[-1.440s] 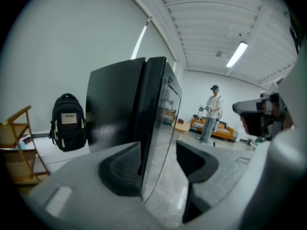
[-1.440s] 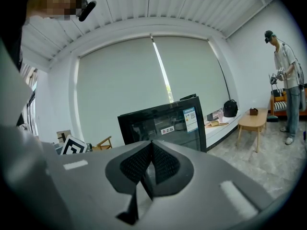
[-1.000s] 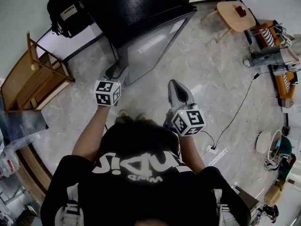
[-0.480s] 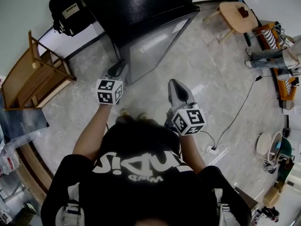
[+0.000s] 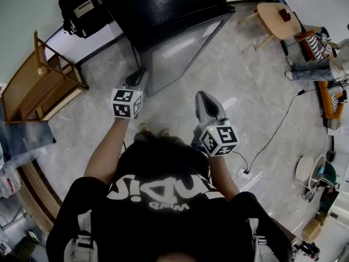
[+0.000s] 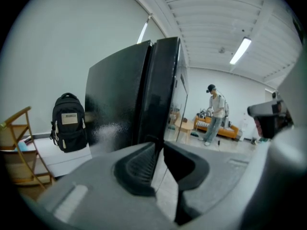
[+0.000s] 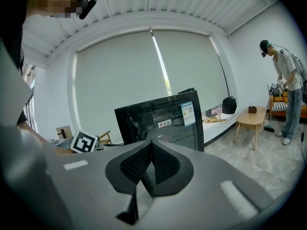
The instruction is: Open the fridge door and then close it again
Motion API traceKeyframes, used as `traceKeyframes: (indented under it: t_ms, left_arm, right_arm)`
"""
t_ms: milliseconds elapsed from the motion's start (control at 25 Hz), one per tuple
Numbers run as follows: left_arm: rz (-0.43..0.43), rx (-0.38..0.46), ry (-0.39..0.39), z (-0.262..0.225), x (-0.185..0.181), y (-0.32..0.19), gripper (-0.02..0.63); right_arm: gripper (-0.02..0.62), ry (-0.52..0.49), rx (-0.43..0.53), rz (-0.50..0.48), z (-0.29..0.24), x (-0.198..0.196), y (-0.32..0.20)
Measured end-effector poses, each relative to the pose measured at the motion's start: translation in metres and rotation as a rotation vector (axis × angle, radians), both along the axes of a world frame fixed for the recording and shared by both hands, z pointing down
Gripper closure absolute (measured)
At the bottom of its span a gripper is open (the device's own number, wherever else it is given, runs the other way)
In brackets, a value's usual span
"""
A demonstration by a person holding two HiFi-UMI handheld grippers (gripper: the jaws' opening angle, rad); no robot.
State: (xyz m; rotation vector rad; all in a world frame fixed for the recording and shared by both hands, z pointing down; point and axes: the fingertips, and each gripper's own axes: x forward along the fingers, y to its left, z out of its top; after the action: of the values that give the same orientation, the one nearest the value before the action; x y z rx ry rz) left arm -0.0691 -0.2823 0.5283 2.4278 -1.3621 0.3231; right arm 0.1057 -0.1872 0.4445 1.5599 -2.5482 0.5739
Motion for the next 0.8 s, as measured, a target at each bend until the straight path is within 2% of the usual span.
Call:
traceKeyframes:
  t_ms: [800]
  left_arm:
    - [-0.015,-0.026,0.019,-0.0019,-0.0008,0.0035,0.555]
  right_arm:
    - [0.597,0.001,-0.005,-0.030,0.0009,-0.0031,0.0040]
